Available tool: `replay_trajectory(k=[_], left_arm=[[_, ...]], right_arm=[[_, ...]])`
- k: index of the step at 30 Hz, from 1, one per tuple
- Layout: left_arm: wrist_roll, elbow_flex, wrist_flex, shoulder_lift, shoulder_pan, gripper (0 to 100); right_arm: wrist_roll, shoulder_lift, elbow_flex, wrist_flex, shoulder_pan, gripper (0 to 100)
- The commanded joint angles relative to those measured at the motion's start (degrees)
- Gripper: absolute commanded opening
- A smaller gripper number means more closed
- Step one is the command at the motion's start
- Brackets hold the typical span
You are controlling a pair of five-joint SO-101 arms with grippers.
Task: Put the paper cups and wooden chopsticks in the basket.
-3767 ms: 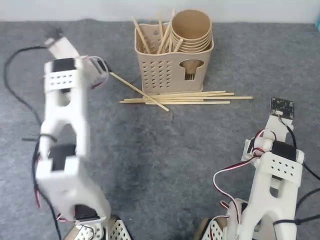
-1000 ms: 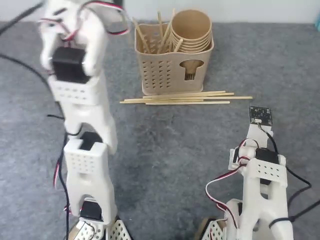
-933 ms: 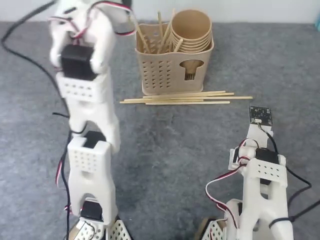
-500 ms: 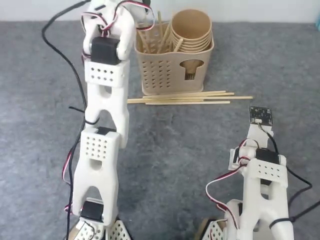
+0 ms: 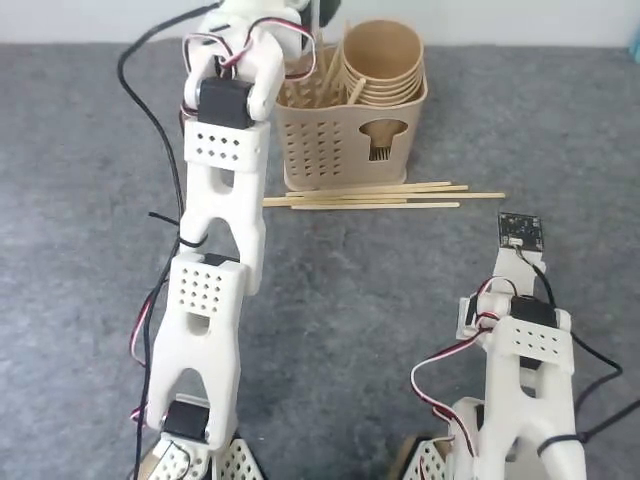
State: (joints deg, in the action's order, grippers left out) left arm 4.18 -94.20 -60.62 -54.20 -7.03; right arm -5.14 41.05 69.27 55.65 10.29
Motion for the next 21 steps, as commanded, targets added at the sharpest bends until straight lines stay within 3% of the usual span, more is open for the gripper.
replay_trajectory(k=[1, 9, 17, 21], left_arm=[[-0.4, -1.9, -2.5, 5.5, -0.4, 33], [-0.5, -1.7, -24.1, 20.0, -0.1, 24], [-0.3, -1.6, -39.7, 28.3, 3.8, 23], [1.0, 0.7, -40.2, 30.2, 11.3, 23]], right_arm=[[-0.5, 0.3, -0.3, -1.2, -0.5, 24.0], [-0.5, 0.3, -0.3, -1.2, -0.4, 24.0], [-0.6, 0.8, -0.8, -0.8, -0.3, 24.0], [-5.6, -0.5, -7.6, 2.9, -0.5, 24.0]])
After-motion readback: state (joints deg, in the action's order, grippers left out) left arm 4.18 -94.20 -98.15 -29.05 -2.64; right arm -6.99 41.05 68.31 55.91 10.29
